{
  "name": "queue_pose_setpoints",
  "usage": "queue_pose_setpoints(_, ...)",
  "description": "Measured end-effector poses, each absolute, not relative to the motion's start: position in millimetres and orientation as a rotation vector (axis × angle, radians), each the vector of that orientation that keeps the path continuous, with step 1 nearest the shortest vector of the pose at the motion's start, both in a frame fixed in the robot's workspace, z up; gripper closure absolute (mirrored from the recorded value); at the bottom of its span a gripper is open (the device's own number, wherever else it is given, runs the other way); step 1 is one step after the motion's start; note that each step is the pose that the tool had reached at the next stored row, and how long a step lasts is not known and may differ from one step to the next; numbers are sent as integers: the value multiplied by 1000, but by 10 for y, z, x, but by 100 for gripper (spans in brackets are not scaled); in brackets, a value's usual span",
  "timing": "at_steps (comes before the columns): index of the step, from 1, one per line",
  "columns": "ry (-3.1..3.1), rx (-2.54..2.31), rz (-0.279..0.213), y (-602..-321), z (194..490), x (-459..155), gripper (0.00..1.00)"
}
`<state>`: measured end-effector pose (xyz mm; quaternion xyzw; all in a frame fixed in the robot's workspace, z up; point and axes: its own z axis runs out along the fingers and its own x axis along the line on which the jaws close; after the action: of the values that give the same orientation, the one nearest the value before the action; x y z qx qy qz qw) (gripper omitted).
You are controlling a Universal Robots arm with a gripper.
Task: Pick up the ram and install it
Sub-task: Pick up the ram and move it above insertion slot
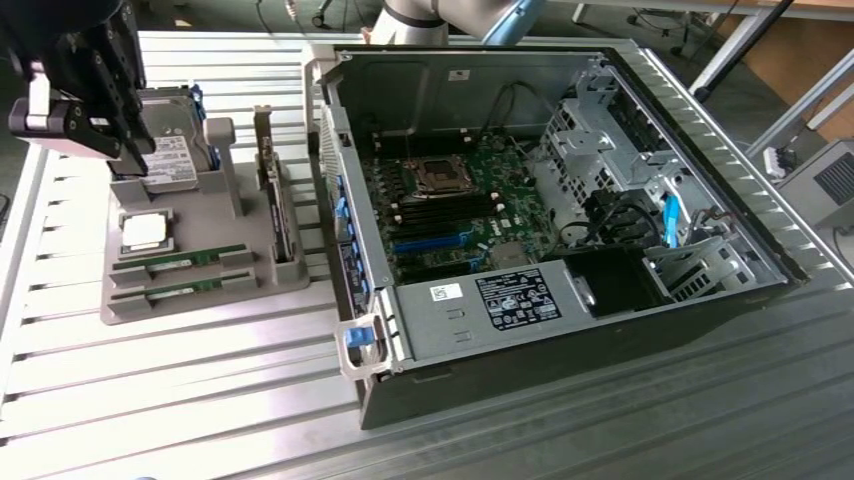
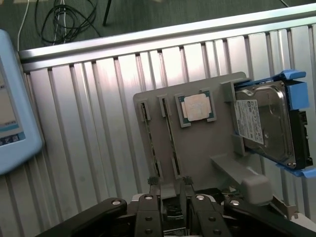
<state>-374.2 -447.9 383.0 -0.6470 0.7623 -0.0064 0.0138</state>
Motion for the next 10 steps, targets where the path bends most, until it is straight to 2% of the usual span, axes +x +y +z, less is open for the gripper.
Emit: queue_pose_setpoints(10,2374,-2021,-22,-4503,3683,-3742,71)
